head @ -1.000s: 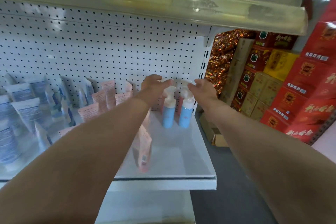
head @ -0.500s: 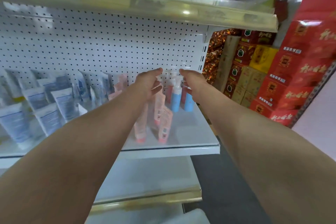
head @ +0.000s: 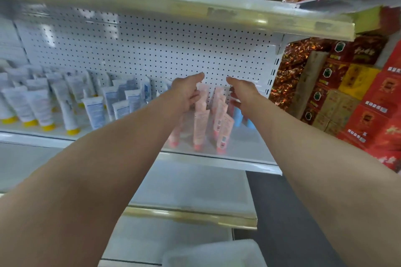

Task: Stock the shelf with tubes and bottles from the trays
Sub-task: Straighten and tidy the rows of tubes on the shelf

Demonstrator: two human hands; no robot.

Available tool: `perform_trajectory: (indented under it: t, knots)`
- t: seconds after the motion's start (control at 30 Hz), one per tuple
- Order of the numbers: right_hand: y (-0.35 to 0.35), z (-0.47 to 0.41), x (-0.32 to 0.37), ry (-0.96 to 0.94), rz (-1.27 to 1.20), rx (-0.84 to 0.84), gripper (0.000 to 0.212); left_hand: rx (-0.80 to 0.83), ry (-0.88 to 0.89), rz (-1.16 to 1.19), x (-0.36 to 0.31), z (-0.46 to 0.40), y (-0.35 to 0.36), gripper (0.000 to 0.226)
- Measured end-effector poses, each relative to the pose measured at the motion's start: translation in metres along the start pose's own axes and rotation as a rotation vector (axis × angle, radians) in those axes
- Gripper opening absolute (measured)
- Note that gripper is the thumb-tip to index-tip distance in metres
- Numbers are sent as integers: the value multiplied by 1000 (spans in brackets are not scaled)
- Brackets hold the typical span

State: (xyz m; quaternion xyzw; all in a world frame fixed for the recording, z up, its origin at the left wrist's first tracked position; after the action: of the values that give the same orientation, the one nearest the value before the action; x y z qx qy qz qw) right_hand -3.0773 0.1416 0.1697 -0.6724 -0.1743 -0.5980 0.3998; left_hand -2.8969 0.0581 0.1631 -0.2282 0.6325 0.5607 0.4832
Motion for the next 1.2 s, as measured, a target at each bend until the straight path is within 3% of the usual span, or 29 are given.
perform_trajectory:
  t: [0.17,0.33,0.5,0.67,0.8,1.2]
  knots:
    - [19,12,6,-3,-13,-13,45,8,-1,-60,-11,-3,-25,49]
    - [37,11,17,-1,-31,-85,42,41,-52,-118,-19,-32,-38,36]
    - [59,5,24,32,-34,-159,46,104,-47,-149,-34,-63,-51,45]
    - [71,1,29,58,-63,-238,44,183,-90,-127,-45,-84,-57,32]
    - [74,5,25,87,-64,-274,56,211,-108,-145,-43,-94,-60,38]
    - [69,-11,41,32,54,-293,49,271,-99,-198,-43,-114,-56,56]
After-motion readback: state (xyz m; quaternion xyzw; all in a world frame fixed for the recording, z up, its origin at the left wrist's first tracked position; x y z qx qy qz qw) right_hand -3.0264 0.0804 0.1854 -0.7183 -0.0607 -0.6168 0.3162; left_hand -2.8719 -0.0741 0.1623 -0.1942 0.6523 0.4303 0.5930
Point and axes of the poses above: each hand's wrist, its own z-axis away from the middle knuckle, its own y-axis out of the palm, x = y × z, the point moved 9 cm from there along -z, towards the middle knuckle, and after that the axes turned 13 degrees about z, right-handed, at the moved point
